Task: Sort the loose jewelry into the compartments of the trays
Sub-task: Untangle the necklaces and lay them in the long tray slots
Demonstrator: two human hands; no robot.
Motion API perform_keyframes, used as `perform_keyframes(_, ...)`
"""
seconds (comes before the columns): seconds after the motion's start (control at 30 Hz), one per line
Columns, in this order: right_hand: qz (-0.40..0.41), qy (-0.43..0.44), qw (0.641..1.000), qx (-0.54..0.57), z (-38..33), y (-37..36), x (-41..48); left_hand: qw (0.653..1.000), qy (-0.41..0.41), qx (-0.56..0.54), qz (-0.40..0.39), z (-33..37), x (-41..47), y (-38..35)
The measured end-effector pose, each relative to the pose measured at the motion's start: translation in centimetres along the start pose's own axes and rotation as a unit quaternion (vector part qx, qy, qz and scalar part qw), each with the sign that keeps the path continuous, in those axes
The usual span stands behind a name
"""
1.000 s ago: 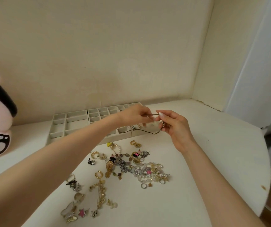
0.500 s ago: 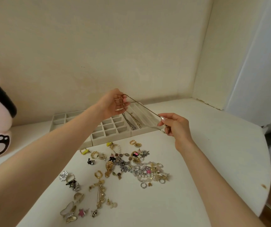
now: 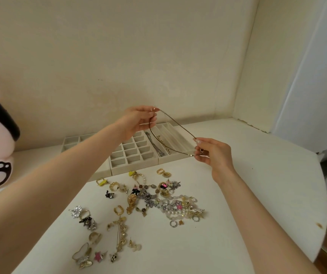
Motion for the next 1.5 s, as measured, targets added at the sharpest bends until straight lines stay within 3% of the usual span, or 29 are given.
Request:
perform_keyframes(0.13, 0.024, -0.005, 0.999, -0.038, 0.3, 0.6, 0.1, 0.993, -0.045, 0.073, 0.076, 1.3, -0.4, 1.9)
perform_keyframes(0.33, 0.015, 0.014, 0.989, -0.148, 0.7, 0.6, 0.3, 0.985, -0.046, 0.128, 0.102, 2.2, -0.5, 2.0)
perform_keyframes(0.47, -0.013, 0.030, 0.972, -0.233, 0.8, 0.1, 0.4, 0.984, -0.009, 0.166, 0.066, 2.3, -0.6, 0.6)
perform_keyframes(0.67, -0.061, 0.069, 0.935, -0.344, 0.5, -1.0, 0.2, 0.969, -0.057, 0.240, -0.026, 3.6, -1.7, -3.5)
perform_keyframes(0.77, -0.060, 0.126, 0.959, -0.247, -1.7, -1.9, -0.4, 0.955, -0.049, 0.283, -0.079, 3.1, -2.1, -5.3)
perform_keyframes(0.9, -0.147, 0.099, 0.982, -0.059, -2.5, -4.1, -1.6, 0.940, -0.037, 0.311, -0.137, 2.0, -2.7, -7.2)
perform_keyframes(1.07, -0.188, 0.096, 0.974, -0.076, -2.1, -5.3, -2.1, 0.931, -0.040, 0.318, -0.175, 1.6, -3.3, -8.5)
perform_keyframes(1.27, -0.149, 0.137, 0.974, -0.102, -3.0, -4.7, -1.9, 0.931, -0.060, 0.307, -0.186, 2.4, -3.7, -9.4)
perform_keyframes(1.5, -0.131, 0.121, 0.979, -0.098, -2.8, -3.9, -1.7, 0.942, -0.127, 0.302, -0.068, 5.4, -2.5, -7.8)
Point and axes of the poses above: each hand's wrist, its own x-axis towards the middle knuckle, its own y-axis out of the back of the hand, z = x × y, the point moved 10 cm from there along x, towards the middle knuckle, and after that the axes turned 6 degrees about y, right-handed, at the moved point
